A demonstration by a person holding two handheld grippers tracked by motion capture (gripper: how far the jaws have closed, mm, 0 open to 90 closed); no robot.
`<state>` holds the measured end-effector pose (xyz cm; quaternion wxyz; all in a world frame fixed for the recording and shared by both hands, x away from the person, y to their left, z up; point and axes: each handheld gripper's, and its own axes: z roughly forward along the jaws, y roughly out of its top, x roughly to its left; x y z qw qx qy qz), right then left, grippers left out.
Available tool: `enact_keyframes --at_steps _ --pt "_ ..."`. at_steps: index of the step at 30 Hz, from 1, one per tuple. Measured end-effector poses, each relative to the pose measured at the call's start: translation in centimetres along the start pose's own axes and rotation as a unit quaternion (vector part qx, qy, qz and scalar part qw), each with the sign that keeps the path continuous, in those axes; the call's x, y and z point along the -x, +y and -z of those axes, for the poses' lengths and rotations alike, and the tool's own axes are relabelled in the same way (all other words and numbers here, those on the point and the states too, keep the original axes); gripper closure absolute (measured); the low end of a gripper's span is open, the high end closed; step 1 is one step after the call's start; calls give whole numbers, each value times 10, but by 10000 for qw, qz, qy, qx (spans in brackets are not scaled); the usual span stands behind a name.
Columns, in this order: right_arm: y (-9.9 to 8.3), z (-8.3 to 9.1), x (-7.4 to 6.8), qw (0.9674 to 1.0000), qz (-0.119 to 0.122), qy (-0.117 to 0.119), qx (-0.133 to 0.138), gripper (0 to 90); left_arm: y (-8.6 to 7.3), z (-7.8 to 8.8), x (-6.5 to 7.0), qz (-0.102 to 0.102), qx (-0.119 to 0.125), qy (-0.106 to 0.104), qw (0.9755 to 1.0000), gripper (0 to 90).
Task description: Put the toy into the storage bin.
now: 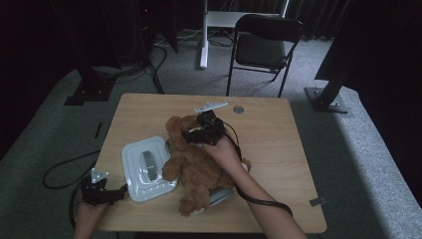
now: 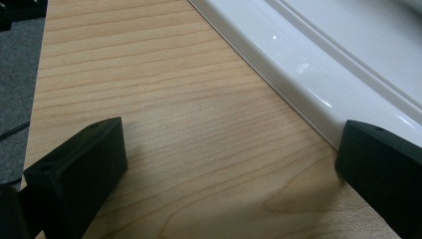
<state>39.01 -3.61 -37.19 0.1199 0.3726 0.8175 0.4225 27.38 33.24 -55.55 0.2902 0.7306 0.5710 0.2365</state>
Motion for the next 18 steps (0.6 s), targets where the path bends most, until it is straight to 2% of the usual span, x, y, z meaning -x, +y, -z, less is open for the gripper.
enact_keyframes --at_steps 2,7,14,15,18 --pt "-5 0 3 10000 -46 50 -17 290 0 0 0 -7 -1 3 10000 6" --pt "-12 -4 2 10000 36 5 -83 295 0 0 0 1 0 0 10000 6" --pt "-23 -13 2 9993 51 152 -347 296 0 0 0 1 -1 1 10000 6" --pt "-25 -18 3 9984 13 247 -507 296 0 0 0 -2 -3 0 10000 6" --pt "-27 -26 7 9965 -54 353 -750 296 0 0 0 5 0 0 10000 6"
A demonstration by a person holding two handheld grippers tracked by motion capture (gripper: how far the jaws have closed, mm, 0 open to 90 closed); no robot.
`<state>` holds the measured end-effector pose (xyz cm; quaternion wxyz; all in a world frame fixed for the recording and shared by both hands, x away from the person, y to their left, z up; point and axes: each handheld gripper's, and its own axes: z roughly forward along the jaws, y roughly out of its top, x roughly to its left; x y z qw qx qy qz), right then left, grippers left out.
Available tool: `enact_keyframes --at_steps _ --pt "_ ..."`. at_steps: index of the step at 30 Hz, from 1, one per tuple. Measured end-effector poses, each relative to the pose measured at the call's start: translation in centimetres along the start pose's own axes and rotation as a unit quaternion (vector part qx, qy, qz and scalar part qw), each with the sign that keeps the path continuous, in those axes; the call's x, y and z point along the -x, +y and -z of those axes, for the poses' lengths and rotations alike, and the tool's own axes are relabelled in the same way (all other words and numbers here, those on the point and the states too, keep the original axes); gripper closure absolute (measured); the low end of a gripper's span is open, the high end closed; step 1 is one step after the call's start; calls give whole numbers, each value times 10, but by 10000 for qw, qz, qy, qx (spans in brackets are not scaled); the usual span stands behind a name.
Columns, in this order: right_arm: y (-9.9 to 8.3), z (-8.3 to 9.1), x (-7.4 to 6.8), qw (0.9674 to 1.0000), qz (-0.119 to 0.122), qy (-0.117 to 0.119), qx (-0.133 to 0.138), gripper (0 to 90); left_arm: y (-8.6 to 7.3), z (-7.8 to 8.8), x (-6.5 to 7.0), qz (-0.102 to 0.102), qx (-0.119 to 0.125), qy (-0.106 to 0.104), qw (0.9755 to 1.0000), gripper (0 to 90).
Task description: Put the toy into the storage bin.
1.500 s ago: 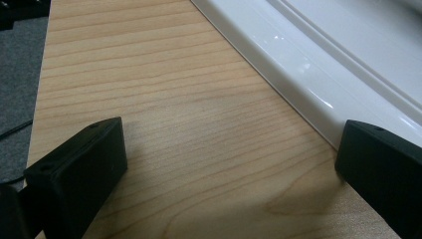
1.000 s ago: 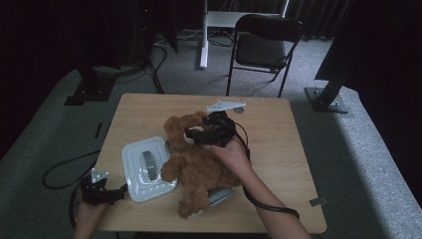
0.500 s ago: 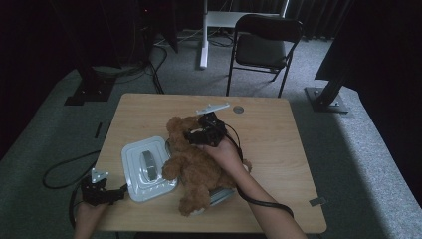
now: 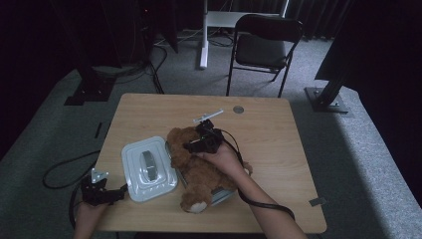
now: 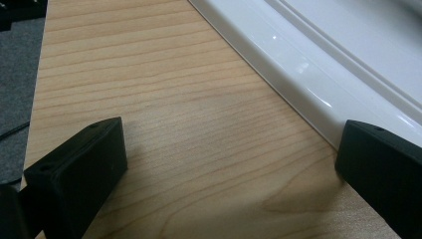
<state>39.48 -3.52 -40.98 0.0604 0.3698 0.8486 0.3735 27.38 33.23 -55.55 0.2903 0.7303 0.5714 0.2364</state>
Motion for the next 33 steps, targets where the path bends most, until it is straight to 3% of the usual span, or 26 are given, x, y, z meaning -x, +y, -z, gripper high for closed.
enact_keyframes --at_steps 2,4,7,8,13,21,27,30,33 --pt "0 -2 2 10000 -18 32 -80 295 0 0 0 -5 -4 0 10000 6" --pt "2 -13 6 9992 -100 143 -355 295 0 0 0 -8 -6 0 10000 6" --pt "1 -15 7 9989 -96 154 -423 295 0 0 0 -6 -8 2 10000 6" --pt "0 -29 6 9973 1 25 -741 293 0 0 0 -13 -5 8 10000 6" --pt "3 -44 4 9939 66 -127 -1096 278 0 0 0 -13 -5 8 10000 6" --pt "11 -37 -4 9911 298 -343 -1251 258 0 0 0 -16 -6 5 10000 6" --pt "17 -22 -5 9938 243 -81 -1084 275 0 0 0 -16 -6 3 10000 6" --pt "19 -8 -8 9958 252 98 -873 275 0 0 0 -18 3 5 10000 6" --pt "20 17 -9 9979 239 373 -469 275 0 0 0 -16 6 6 10000 6"
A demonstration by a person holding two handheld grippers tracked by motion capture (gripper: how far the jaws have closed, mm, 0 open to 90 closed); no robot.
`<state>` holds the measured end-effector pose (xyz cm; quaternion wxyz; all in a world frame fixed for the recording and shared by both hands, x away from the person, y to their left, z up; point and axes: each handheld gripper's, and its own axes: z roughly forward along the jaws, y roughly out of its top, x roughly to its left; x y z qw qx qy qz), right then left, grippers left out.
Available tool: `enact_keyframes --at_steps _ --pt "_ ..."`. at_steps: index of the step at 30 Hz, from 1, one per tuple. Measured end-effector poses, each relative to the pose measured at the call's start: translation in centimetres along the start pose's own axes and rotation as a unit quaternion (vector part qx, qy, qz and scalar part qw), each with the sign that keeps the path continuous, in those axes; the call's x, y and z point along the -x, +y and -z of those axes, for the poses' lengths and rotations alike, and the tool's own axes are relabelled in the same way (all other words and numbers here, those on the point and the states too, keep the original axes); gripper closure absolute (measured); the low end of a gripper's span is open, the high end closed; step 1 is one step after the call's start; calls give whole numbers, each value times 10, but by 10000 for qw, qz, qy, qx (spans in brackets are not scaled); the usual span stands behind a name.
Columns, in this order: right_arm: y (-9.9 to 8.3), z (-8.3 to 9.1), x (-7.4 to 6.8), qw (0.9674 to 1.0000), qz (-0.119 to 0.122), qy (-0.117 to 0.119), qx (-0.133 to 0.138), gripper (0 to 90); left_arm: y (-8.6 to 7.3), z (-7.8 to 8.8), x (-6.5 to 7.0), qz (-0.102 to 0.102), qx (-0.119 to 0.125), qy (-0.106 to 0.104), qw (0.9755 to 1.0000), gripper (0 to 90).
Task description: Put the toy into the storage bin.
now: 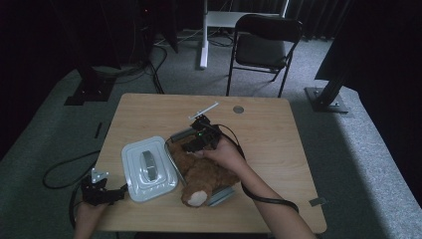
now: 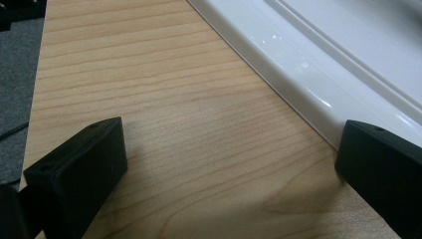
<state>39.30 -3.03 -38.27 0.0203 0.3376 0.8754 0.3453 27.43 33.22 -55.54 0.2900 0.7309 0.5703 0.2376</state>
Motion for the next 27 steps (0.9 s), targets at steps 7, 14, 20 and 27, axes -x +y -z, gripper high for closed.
enact_keyframes --at_steps 7,14,20,27 --pt "-17 41 -10 9974 209 493 477 275 0 0 0 0 -4 -2 10000 6" --pt "-38 71 -9 9944 294 561 850 305 0 0 0 -1 -9 -6 10000 6" --pt "-69 89 -2 9891 94 866 1187 329 0 0 0 -2 -10 -7 10000 6" --pt "-88 92 -25 9856 272 1134 1221 355 0 0 0 1 -9 -5 10000 6"
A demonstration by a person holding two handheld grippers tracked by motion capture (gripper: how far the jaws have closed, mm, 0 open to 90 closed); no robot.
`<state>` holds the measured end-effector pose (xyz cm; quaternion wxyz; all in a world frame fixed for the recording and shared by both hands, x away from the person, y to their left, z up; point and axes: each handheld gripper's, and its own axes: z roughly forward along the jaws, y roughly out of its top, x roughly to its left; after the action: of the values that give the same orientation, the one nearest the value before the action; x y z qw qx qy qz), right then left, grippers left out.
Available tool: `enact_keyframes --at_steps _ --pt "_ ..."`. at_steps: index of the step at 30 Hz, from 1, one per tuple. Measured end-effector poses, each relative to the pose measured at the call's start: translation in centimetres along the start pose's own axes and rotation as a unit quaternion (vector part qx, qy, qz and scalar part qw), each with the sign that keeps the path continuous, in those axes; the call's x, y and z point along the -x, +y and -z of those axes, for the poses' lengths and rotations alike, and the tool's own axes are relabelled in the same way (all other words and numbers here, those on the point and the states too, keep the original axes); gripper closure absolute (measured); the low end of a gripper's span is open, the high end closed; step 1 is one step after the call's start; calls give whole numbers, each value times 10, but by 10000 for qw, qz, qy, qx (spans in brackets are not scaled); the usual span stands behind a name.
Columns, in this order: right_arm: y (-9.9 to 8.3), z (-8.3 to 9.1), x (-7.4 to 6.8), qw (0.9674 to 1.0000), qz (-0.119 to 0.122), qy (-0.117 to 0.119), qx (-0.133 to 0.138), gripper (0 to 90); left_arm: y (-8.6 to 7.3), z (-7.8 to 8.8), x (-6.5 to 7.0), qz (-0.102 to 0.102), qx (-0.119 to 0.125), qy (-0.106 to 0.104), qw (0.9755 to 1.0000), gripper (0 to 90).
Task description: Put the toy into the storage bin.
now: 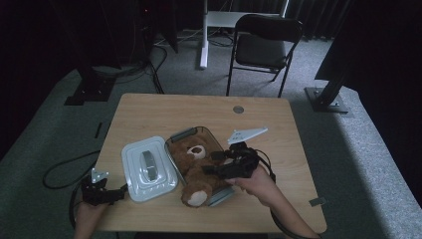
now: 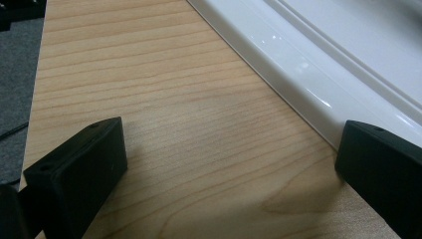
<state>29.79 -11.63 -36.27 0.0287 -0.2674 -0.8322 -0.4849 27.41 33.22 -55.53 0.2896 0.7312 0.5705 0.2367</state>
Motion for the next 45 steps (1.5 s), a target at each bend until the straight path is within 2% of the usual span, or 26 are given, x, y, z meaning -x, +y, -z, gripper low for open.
enact_keyframes --at_steps 2,3,5,7,8,9,10,11,15,19,24,25,26,27,29,30,32,33,34,37,38,39,41,42,43,45 --pt "-2 -3 -3 10000 58 -14 -77 354 0 0 0 -3 -2 0 10000 6" --pt "-5 -13 -5 9991 204 -141 -340 355 0 0 0 -4 -10 -3 10000 6" --pt "-7 -18 -4 9986 208 -181 -459 355 0 0 0 -3 -10 -3 10000 6" --pt "-11 -35 4 9964 146 -191 -815 355 0 0 0 -2 -10 -4 10000 6" --pt "-11 -35 4 9964 146 -191 -815 355 0 0 0 -1 -11 -4 10000 6" --pt "-13 -47 8 9933 221 -398 -1059 360 0 0 0 -3 -11 -5 10000 6" --pt "-14 -52 9 9918 278 -468 -1155 374 0 0 0 -1 -11 -5 10000 6" --pt "-14 -52 9 9918 278 -468 -1155 374 0 0 0 -1 -11 -5 10000 6" --pt "-12 -71 5 9844 572 -561 -1568 399 0 0 0 -1 -11 -5 10000 6" --pt "-11 -81 6 9818 565 -517 -1739 415 0 0 0 2 -5 -4 10000 6" --pt "-8 -98 17 9755 445 -312 -2134 457 0 0 0 1 9 1 10000 6" --pt "-8 -98 17 9755 445 -312 -2134 457 0 0 0 0 9 1 10000 6" --pt "-7 -101 18 9735 439 -311 -2223 467 0 0 0 2 10 2 10000 6" --pt "-6 -108 20 9693 481 -290 -2394 468 0 0 0 3 12 2 10000 6" --pt "-6 -111 21 9676 486 -297 -2460 475 0 0 0 0 12 2 10000 6" --pt "-5 -117 21 9622 547 -354 -2646 492 0 0 0 1 12 3 10000 6" --pt "-5 -120 22 9605 554 -368 -2701 499 0 0 0 1 12 3 10000 6" --pt "-4 -124 22 9559 598 -379 -2852 508 0 0 0 2 13 3 10000 6" --pt "-3 -125 23 9551 593 -374 -2878 508 0 0 0 1 13 3 10000 6" --pt "-4 -122 23 9582 575 -371 -2779 505 0 0 0 1 13 2 10000 6" --pt "-4 -115 25 9674 487 -301 -2468 492 0 0 0 -2 9 1 10000 6" --pt "-4 -111 25 9716 390 -272 -2319 487 0 0 0 -1 11 0 10000 6" --pt "-4 -107 25 9732 366 -240 -2259 482 0 0 0 -3 8 -5 10000 6" --pt "-1 -97 23 9783 377 -331 -2008 448 0 0 0 -5 1 -5 10000 6" --pt "-1 -97 23 9783 377 -331 -2008 448 0 0 0 -5 1 -5 10000 6" --pt "6 -77 21 9847 401 -484 -1627 407 0 0 0 5 0 -9 10000 6"
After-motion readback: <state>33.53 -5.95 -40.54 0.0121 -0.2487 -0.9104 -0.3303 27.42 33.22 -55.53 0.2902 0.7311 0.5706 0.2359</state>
